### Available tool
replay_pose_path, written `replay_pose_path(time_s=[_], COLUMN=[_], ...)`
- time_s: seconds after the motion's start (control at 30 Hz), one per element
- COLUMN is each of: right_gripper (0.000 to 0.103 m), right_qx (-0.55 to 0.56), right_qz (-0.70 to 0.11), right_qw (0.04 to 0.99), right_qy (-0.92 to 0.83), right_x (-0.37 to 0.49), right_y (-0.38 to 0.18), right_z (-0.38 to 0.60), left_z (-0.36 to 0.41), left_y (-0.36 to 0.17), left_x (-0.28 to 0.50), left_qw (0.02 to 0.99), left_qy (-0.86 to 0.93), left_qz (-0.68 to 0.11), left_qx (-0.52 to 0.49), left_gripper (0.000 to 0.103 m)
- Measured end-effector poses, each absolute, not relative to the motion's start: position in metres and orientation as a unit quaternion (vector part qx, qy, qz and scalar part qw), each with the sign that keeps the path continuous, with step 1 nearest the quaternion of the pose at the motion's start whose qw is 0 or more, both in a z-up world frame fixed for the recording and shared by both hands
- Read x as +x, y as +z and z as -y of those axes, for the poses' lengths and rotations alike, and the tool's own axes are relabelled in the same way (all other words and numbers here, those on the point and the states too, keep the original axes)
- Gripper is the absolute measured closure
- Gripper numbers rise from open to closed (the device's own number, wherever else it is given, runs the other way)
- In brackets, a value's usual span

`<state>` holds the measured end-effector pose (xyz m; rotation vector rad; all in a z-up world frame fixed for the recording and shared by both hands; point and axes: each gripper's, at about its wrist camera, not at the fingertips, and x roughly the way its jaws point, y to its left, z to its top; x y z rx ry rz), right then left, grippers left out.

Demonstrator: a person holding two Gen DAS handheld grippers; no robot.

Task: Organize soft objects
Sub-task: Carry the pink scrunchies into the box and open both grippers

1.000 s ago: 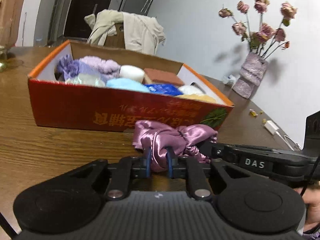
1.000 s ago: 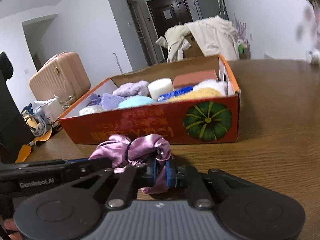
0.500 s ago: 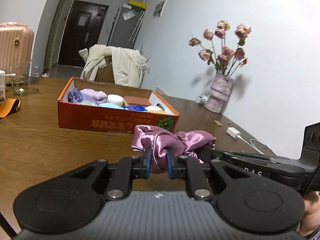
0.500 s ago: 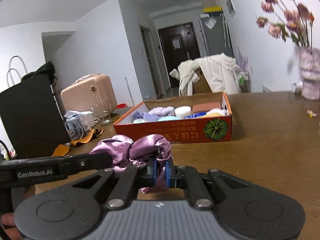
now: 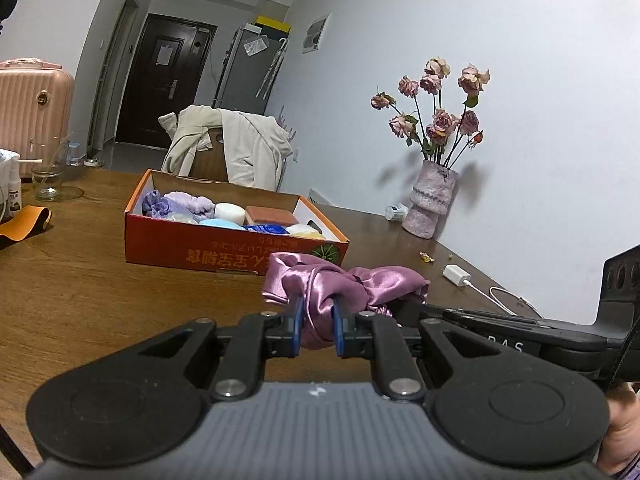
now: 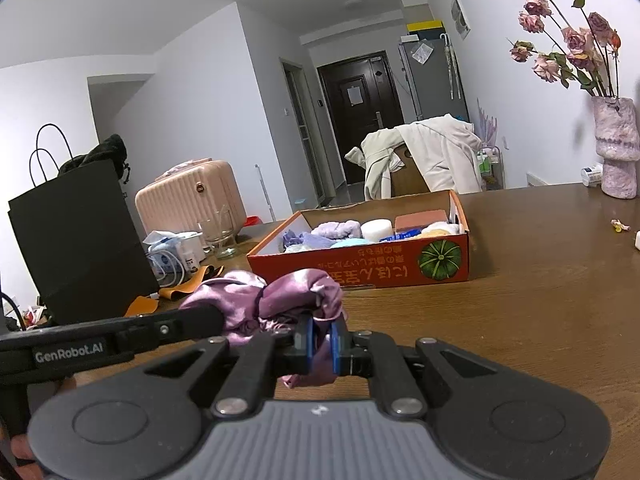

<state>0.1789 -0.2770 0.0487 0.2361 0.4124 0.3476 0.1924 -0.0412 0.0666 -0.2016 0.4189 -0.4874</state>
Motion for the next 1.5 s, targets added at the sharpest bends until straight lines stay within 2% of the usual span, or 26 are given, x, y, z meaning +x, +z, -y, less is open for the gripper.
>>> replay_pose_path(time_s=[0.2, 0.43, 0.6, 0.7, 0.9, 1.1, 1.27, 1.33, 1.4, 1.43, 1.5], right_gripper=[0.094, 0.094, 0.094, 0.094, 0.094, 0.093, 0.092, 0.092, 0.09, 0.088, 0.073], right_qx=[0.111, 0.119, 0.143, 0.115, 0.078, 0.02, 0.018, 0.016, 0.013, 0.012, 0.005], right_qz=[-0.203, -0.234, -0.302, -0.339, -0.398, -0.421, -0.458, -0.475, -0.482, -0.481, -0.474], right_qw=[0.957, 0.943, 0.919, 0.912, 0.901, 0.893, 0.871, 0.858, 0.852, 0.853, 0.861], right_qy=[0.173, 0.203, 0.209, 0.199, 0.156, 0.159, 0.178, 0.195, 0.205, 0.204, 0.183], right_x=[0.207, 0.324, 0.442, 0.508, 0.602, 0.611, 0.621, 0.618, 0.616, 0.615, 0.614], right_y=[0.055, 0.071, 0.062, 0.056, 0.026, 0.007, 0.007, 0.007, 0.009, 0.01, 0.015], right_z=[0.277, 0.288, 0.288, 0.276, 0.253, 0.235, 0.233, 0.232, 0.231, 0.232, 0.232], left_z=[0.041, 0.047, 0.051, 0.057, 0.067, 0.071, 0.07, 0.069, 0.068, 0.065, 0.061], left_y=[0.074, 0.093, 0.089, 0.082, 0.039, 0.02, 0.02, 0.022, 0.023, 0.024, 0.03], left_x=[0.224, 0.328, 0.437, 0.498, 0.59, 0.59, 0.589, 0.583, 0.579, 0.579, 0.579], left_qw=[0.944, 0.944, 0.929, 0.924, 0.893, 0.894, 0.887, 0.885, 0.883, 0.883, 0.879], left_qy=[-0.242, -0.236, -0.22, -0.209, -0.159, -0.162, -0.157, -0.16, -0.162, -0.162, -0.163], left_qz=[-0.203, -0.219, -0.288, -0.315, -0.419, -0.417, -0.434, -0.437, -0.44, -0.441, -0.449], left_qx=[-0.091, -0.069, -0.071, -0.058, -0.045, -0.001, -0.004, 0.008, 0.012, 0.007, -0.005], left_gripper=[0.088, 0.088, 0.088, 0.088, 0.088, 0.087, 0.087, 0.084, 0.075, 0.072, 0.069])
